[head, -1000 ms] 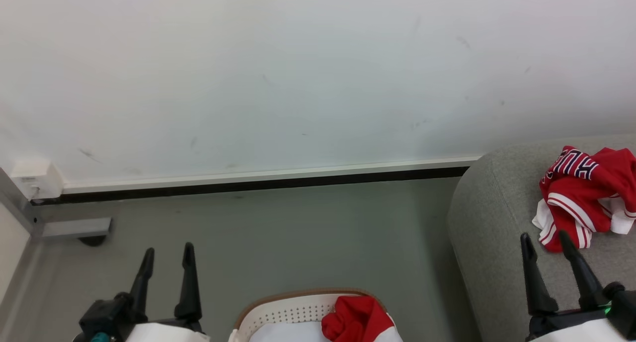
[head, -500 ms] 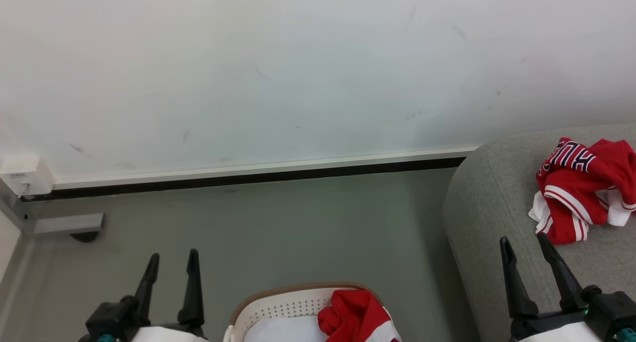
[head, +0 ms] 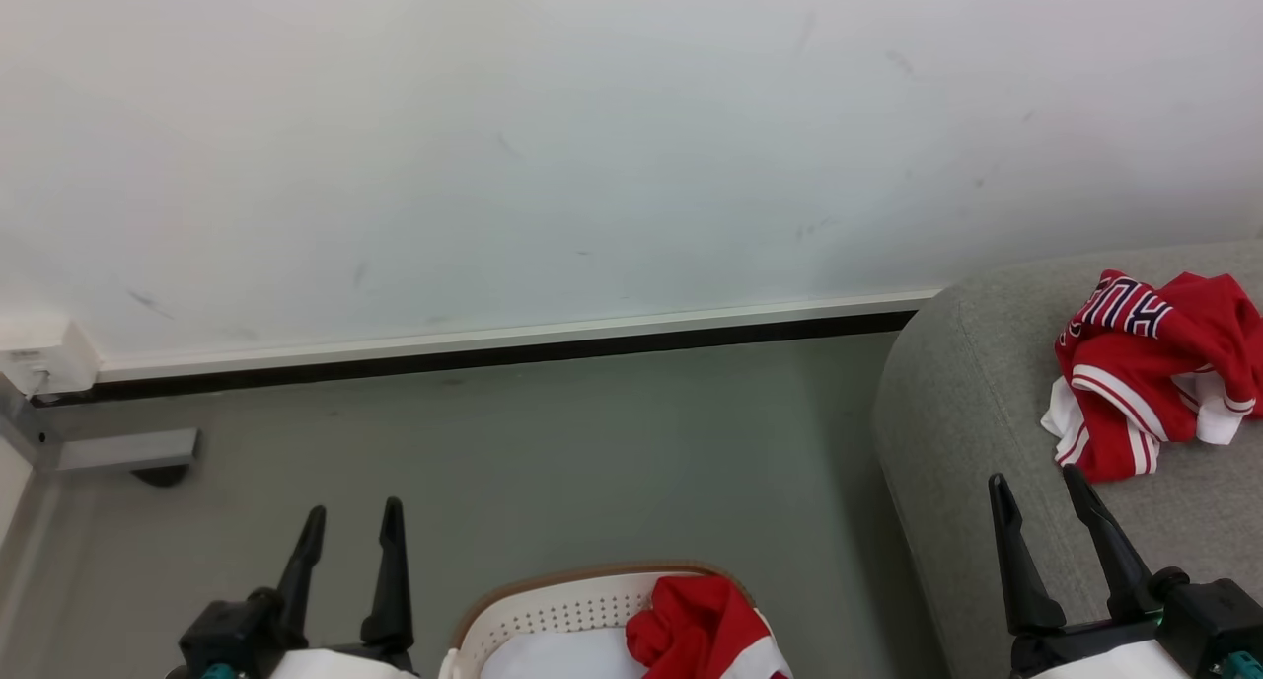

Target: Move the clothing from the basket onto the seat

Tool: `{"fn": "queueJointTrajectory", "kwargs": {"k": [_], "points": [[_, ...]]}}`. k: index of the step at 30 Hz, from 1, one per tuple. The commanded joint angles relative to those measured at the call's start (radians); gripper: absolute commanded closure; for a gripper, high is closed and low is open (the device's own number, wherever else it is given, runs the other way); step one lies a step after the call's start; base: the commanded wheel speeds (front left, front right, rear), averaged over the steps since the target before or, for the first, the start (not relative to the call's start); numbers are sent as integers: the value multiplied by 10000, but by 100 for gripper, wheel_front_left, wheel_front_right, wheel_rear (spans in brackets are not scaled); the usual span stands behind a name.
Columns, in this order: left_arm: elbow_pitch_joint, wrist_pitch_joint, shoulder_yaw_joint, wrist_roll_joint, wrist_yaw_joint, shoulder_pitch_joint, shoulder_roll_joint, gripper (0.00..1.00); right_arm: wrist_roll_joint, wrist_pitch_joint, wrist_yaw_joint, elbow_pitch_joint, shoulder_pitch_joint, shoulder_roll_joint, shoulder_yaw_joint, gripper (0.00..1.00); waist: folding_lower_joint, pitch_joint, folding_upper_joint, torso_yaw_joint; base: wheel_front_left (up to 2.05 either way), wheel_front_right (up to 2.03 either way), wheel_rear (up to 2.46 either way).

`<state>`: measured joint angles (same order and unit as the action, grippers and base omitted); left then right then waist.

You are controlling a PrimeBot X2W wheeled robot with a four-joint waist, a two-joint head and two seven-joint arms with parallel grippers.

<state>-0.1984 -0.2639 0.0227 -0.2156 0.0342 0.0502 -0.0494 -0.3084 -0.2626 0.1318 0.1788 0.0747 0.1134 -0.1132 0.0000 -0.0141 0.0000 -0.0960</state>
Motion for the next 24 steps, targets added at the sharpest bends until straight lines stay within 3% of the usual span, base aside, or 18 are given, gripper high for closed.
{"fn": "queueJointTrajectory", "kwargs": {"k": [1, 10, 15, 24], "points": [[-54, -8, 2, -140, -16, 59, -24, 0, -53, -29, -22, 46, 14, 1, 29, 0, 0, 1, 0, -21, 0, 0, 0], [-54, -8, 163, -73, 58, 154, -26, 0, -117, -29, -22, 52, 179, 97, 162, 0, 0, 171, 0, -295, 0, 0, 0], [-312, -8, 737, -173, 274, 603, -25, 0, -98, -27, -22, -97, 451, 252, 466, 0, 0, 701, 0, -528, 0, 0, 0], [-2539, 3, 2145, 37, 669, 2751, -33, 0, -142, -15, -22, -538, 1345, 337, 885, 0, 0, 2461, 0, -1017, 0, 0, 0]]}}
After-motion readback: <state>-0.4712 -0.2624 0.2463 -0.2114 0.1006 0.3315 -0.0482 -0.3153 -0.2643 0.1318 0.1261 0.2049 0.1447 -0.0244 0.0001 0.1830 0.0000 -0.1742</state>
